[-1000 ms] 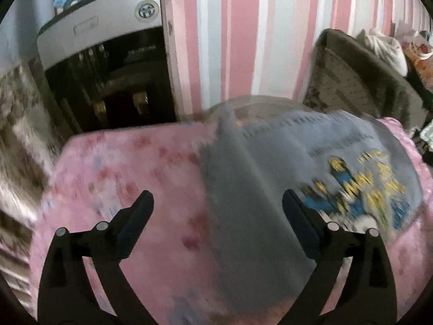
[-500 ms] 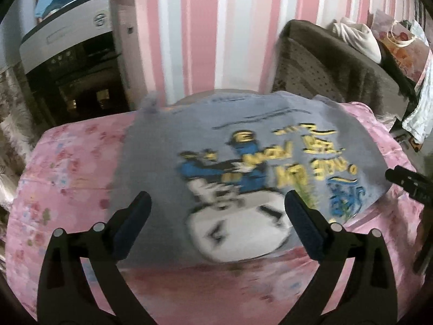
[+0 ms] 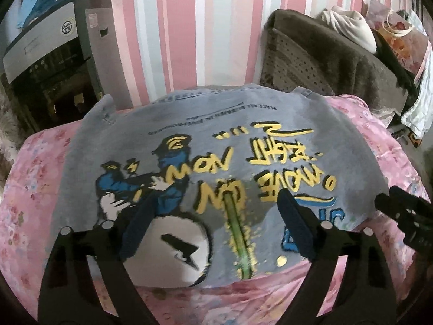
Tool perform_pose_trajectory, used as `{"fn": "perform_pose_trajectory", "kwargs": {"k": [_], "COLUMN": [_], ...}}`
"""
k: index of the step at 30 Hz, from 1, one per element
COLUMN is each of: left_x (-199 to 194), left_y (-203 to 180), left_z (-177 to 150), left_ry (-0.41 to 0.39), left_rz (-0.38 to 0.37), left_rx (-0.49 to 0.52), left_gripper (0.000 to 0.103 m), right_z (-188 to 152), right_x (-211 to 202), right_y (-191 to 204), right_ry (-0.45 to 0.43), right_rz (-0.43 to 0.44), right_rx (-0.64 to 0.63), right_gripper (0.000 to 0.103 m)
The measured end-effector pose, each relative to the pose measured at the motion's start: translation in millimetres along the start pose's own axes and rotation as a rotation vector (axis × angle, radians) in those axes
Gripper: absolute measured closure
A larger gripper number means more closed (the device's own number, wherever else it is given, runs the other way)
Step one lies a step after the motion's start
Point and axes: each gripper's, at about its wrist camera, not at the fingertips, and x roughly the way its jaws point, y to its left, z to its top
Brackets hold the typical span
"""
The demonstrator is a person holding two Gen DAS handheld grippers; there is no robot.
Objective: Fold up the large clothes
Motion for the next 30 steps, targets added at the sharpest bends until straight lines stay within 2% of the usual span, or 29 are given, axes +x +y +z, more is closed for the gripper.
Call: {"fn": "perform_pose_trajectory", "kwargs": {"k": [3, 5, 7, 8, 15, 25, 28, 30], "left_x": [3.1, 6.0, 8.9, 9.8, 28.1, 32.3, 32.4, 32.6], "left_y": [-5.2, -11.5, -19.2, -21.6, -26.0, -31.5, -32.6, -33.5], "left_z": [1.6, 2.2, 1.5, 0.7, -3.5, -13.9, -14.7, -14.2], "left_ry": [-0.004, 0.001, 0.008, 0.009, 0.058, 0.029, 0.025, 0.027], "left_rz": [-0.016, -0.020, -0.031, -0.032, -0.066, -0.039, -0.034, -0.036], "left_rx": [-0.008, 0.002, 0.016, 0.019, -0.014, 0.026, 0.028, 0.025], "left_gripper": [0.026, 0.044, 0.059, 0.060, 0.062, 0.062, 0.062, 0.062], "right_z": [-2.0, -4.7, -7.9, -9.6, -11.1, 7.6, 19.4, 25.5], "right_x": [-2.7, -3.2, -2.4, -1.6, 12.0, 36.7, 44.6, 50.8], "right_y": [1.3, 2.8, 3.9, 5.1, 5.0, -9.3, -9.2, -6.0], "right_ry": [-0.007, -0.003, 0.005, 0.011, 0.041, 0.016, 0.001, 0.006], "right_rz": [0.000, 0.005, 0.006, 0.006, 0.000, 0.045, 0.049, 0.060], "right_rx": [-0.004, -0.006, -0.008, -0.012, -0.006, 0.091, 0.100, 0.096], "right_gripper": [0.029, 0.029, 0.029, 0.029, 0.029, 0.023, 0.023, 0.029]}}
